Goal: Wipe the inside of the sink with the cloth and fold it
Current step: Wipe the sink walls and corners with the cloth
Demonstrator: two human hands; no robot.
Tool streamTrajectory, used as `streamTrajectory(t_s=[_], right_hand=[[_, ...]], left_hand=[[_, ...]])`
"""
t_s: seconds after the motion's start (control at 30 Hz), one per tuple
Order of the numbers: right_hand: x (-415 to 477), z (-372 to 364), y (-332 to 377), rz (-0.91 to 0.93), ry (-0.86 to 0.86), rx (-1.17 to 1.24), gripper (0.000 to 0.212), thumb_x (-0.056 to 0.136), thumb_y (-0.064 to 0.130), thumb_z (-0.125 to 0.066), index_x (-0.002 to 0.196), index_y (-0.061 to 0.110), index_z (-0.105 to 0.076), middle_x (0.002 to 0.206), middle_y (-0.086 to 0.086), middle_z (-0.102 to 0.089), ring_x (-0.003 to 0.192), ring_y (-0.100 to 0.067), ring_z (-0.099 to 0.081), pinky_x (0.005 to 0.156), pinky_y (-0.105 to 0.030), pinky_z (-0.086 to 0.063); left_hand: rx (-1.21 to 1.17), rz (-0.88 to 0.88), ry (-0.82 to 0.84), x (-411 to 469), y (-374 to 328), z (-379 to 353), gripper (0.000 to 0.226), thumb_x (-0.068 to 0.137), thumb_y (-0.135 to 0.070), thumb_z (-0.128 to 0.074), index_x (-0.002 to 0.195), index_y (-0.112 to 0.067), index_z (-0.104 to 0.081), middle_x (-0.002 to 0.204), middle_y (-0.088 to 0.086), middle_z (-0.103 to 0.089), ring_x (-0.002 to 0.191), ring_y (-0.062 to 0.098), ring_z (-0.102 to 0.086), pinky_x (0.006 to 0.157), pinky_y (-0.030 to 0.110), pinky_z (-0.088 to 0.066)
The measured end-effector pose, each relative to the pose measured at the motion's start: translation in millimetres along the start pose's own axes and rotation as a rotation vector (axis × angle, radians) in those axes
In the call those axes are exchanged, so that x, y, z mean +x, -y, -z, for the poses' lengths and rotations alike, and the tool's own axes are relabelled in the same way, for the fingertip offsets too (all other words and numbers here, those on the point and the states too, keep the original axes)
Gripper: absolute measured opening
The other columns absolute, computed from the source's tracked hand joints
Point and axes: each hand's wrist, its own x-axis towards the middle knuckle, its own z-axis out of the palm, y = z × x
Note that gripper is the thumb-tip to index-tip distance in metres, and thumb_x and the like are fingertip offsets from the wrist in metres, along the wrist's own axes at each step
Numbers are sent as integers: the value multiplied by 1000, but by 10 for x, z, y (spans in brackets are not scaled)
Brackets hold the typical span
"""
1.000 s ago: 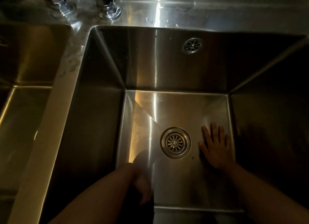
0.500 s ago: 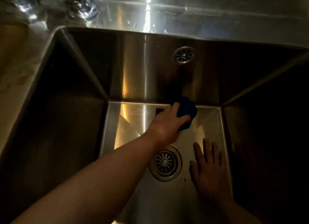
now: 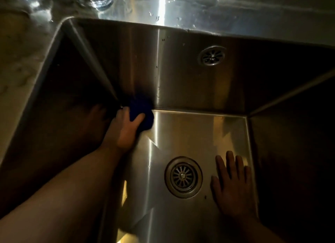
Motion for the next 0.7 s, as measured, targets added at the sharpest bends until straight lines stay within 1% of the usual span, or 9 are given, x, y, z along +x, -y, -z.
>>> streamTrajectory(t_s=[0.03, 0.07, 0.17, 0.23, 0.3, 0.4, 0.5, 0.6, 0.7], right_hand=[[-6, 4, 1, 3, -2, 8, 62, 90, 48, -31, 148, 27, -31, 160, -7, -18, 147, -32, -14, 116, -55, -18], [-6, 3, -1, 7, -5, 13, 61, 90, 48, -32, 148, 27, -32, 160, -8, -19, 147, -33, -15, 115, -55, -18], [7, -41, -32, 6, 8, 9, 61, 91, 49, -32, 148, 27, -33, 161, -7, -17, 147, -33, -15, 116, -53, -15], [14, -88, -56, -3, 21, 8, 61, 92, 50, -32, 149, 29, -30, 162, -5, -12, 148, -32, -13, 116, -51, -12], [11, -95, -54, -1, 42, 10, 62, 92, 51, -30, 150, 30, -27, 162, -4, -10, 148, -32, -11, 116, -50, -10], [11, -25, -45, 9, 78, 43, 62, 92, 51, -29, 150, 29, -28, 162, -6, -13, 148, -33, -10, 116, -52, -9], [5, 103, -48, 29, 119, 83, 65, 91, 55, -27, 150, 28, -29, 161, -6, -15, 148, -34, -9, 116, -52, -8], [-6, 272, -68, 66, 147, 117, 68, 90, 57, -27, 147, 22, -36, 159, -4, -23, 147, -33, -15, 116, -51, -16], [-61, 419, -89, 135, 153, 159, 61, 92, 47, -43, 143, 13, -44, 155, -8, -33, 143, -32, -26, 115, -49, -25]], left_hand=[[77, 5, 26, -42, -3, 37, 53, 93, -32, -46, 143, -19, -35, 137, 23, -32, 122, 40, -35, 97, 43, -38], [99, 6, 41, -69, -15, 55, 55, 91, -28, -51, 143, -20, -34, 134, 24, -31, 118, 41, -35, 93, 44, -41], [169, 5, 153, -101, -33, 142, 64, 86, -25, -58, 142, -26, -27, 137, 23, -24, 120, 39, -32, 91, 43, -42], [169, -41, 254, -178, 19, 155, 71, 83, -25, -61, 144, -29, -23, 142, 21, -18, 126, 37, -28, 95, 42, -41], [202, -110, 376, -332, 29, 205, 76, 83, -27, -63, 146, -31, -21, 146, 20, -14, 132, 38, -24, 104, 42, -36], [274, -232, 554, -613, -52, 258, 68, 87, -32, -57, 146, -34, -23, 149, 22, -12, 135, 40, -21, 111, 43, -30], [287, -288, 744, -1012, -189, 253, 61, 92, -31, -51, 147, -36, -24, 155, 24, 1, 143, 44, -3, 115, 48, -23], [287, -331, 914, -1433, -304, 169, 59, 93, -26, -50, 146, -37, -26, 157, 24, 7, 144, 45, 5, 114, 52, -23], [276, -384, 1059, -1776, -434, 121, 60, 90, -21, -54, 143, -37, -30, 158, 22, 9, 143, 45, 9, 111, 59, -27]])
